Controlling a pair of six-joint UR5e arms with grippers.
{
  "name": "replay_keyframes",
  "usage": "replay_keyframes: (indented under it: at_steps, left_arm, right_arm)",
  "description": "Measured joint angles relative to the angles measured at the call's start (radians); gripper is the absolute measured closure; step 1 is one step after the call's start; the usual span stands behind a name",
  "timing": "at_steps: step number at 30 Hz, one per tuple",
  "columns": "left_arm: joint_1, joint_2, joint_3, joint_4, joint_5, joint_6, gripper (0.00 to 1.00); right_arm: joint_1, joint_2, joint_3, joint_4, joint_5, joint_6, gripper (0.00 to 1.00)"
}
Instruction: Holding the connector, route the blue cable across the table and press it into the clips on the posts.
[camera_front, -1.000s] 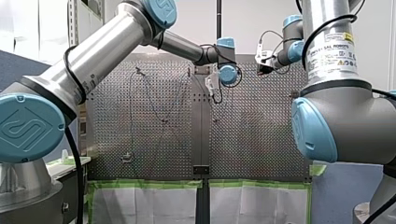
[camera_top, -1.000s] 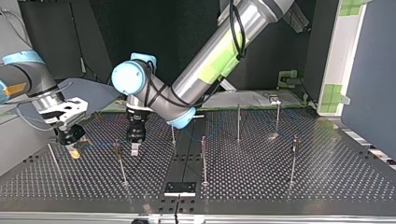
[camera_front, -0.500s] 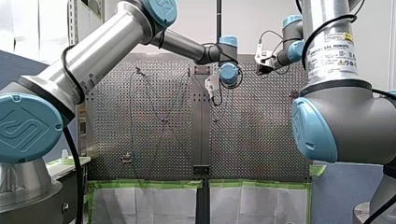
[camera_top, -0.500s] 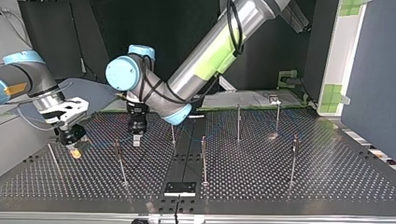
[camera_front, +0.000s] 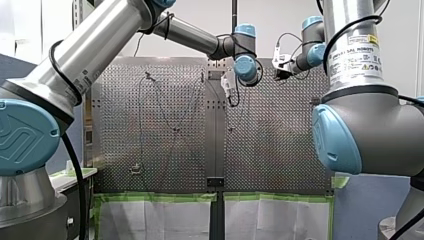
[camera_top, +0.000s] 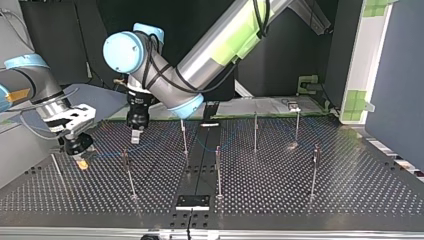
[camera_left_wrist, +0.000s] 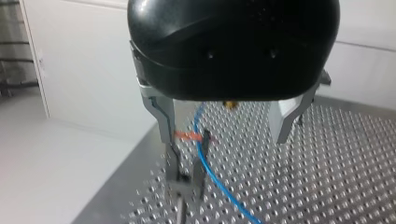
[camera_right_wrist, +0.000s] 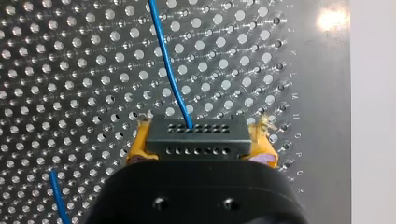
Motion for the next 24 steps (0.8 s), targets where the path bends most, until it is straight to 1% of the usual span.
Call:
replay_keyframes:
  at_steps: [5,8,14,17,20,24]
  left_arm:
    - [-0.001,0.042,-0.042,0.018,0.004,0.004,0.0]
    - [0.007,0.064,-0.064,0.025,-0.004,0.016,0.0]
    - [0.023,0.114,-0.114,0.008,-0.048,0.059,0.0]
    - [0.027,0.14,-0.14,0.017,-0.073,0.07,0.0]
    - [0.029,0.165,-0.165,0.036,-0.079,0.065,0.0]
    - [0.031,0.198,-0.198,0.067,-0.058,0.041,0.0]
  right_arm:
    - [0.002,0.0,0.0,0.0,0.0,0.0,1.0]
    - [0.004,0.0,-0.001,0.0,0.0,0.0,1.0]
    - [0.008,0.0,-0.001,0.001,0.0,0.0,1.0]
    - [0.009,0.0,-0.001,0.001,0.0,0.0,1.0]
    - [0.01,0.0,-0.001,0.002,0.001,0.0,1.0]
    - [0.013,0.0,0.0,0.002,0.001,0.0,1.0]
